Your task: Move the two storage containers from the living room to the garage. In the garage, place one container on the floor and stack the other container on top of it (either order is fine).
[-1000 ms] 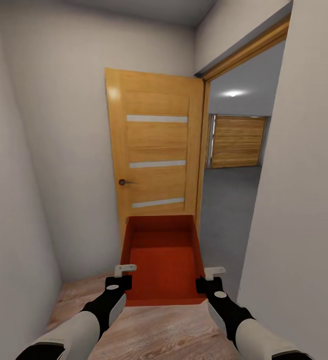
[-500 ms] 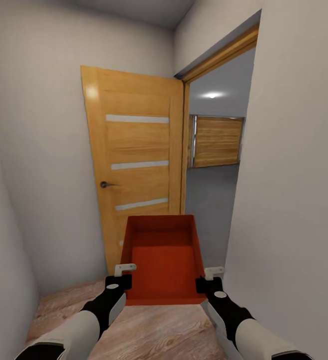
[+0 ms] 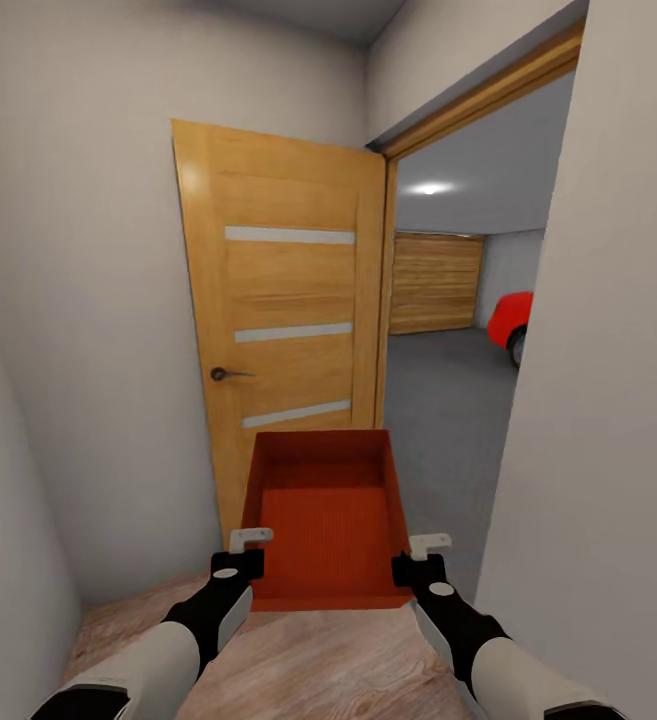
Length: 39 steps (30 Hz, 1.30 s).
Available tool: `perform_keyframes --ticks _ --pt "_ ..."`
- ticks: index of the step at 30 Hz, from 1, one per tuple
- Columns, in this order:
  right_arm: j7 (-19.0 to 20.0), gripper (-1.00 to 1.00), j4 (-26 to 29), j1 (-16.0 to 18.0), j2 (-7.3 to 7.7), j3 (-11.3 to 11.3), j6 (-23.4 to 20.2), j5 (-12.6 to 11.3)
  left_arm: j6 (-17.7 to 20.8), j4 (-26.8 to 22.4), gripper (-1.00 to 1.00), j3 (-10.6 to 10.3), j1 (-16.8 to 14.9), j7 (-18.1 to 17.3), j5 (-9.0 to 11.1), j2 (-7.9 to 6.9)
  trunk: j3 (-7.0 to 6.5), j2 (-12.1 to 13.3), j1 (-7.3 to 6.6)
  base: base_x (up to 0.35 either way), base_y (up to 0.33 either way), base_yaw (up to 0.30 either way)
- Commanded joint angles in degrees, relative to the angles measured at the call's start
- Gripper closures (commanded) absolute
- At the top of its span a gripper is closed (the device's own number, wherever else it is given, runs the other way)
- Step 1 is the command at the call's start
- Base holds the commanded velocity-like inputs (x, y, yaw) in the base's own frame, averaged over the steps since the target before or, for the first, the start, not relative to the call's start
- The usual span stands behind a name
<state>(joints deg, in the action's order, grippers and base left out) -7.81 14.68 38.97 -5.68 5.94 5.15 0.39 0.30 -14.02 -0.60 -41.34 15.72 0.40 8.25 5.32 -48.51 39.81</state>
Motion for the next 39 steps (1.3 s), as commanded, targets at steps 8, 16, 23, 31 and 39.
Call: perform_keyframes --ticks 8,16,23,31,39 --pt "-0.45 1.00 -0.18 0.05 -0.03 -1.37 0.12 -0.31 -1.01 -1.36 1.00 4.55 -0.05 0.54 -0.92 -2.71 0.10 -0.07 0.03 0.190 0.274 -0.233" --pt "-0.45 1.00 -0.18 0.05 -0.03 -1.37 0.12 -0.31 -1.01 -1.36 1.00 4.55 -0.05 0.54 -0.92 -2.74 0.10 -0.07 0.03 0.192 0.274 -0.250" --pt "-0.45 1.00 -0.18 0.05 -0.03 -1.37 0.12 -0.31 -1.05 -1.36 1.00 4.55 -0.05 0.54 -0.92 -2.77 0.10 -0.07 0.03 0.196 0.274 -0.250" --pt "-0.45 1.00 -0.18 0.05 -0.03 -1.37 0.12 -0.31 -1.08 -1.36 1.00 4.55 -0.05 0.54 -0.92 -2.80 0.10 -0.07 0.03 0.156 0.172 -0.250" --pt "-0.45 1.00 -0.18 0.05 -0.03 -1.37 0.12 -0.31 -1.09 -1.36 1.00 4.55 -0.05 0.54 -0.92 -2.80 0.10 -0.07 0.03 0.008 0.008 -0.250"
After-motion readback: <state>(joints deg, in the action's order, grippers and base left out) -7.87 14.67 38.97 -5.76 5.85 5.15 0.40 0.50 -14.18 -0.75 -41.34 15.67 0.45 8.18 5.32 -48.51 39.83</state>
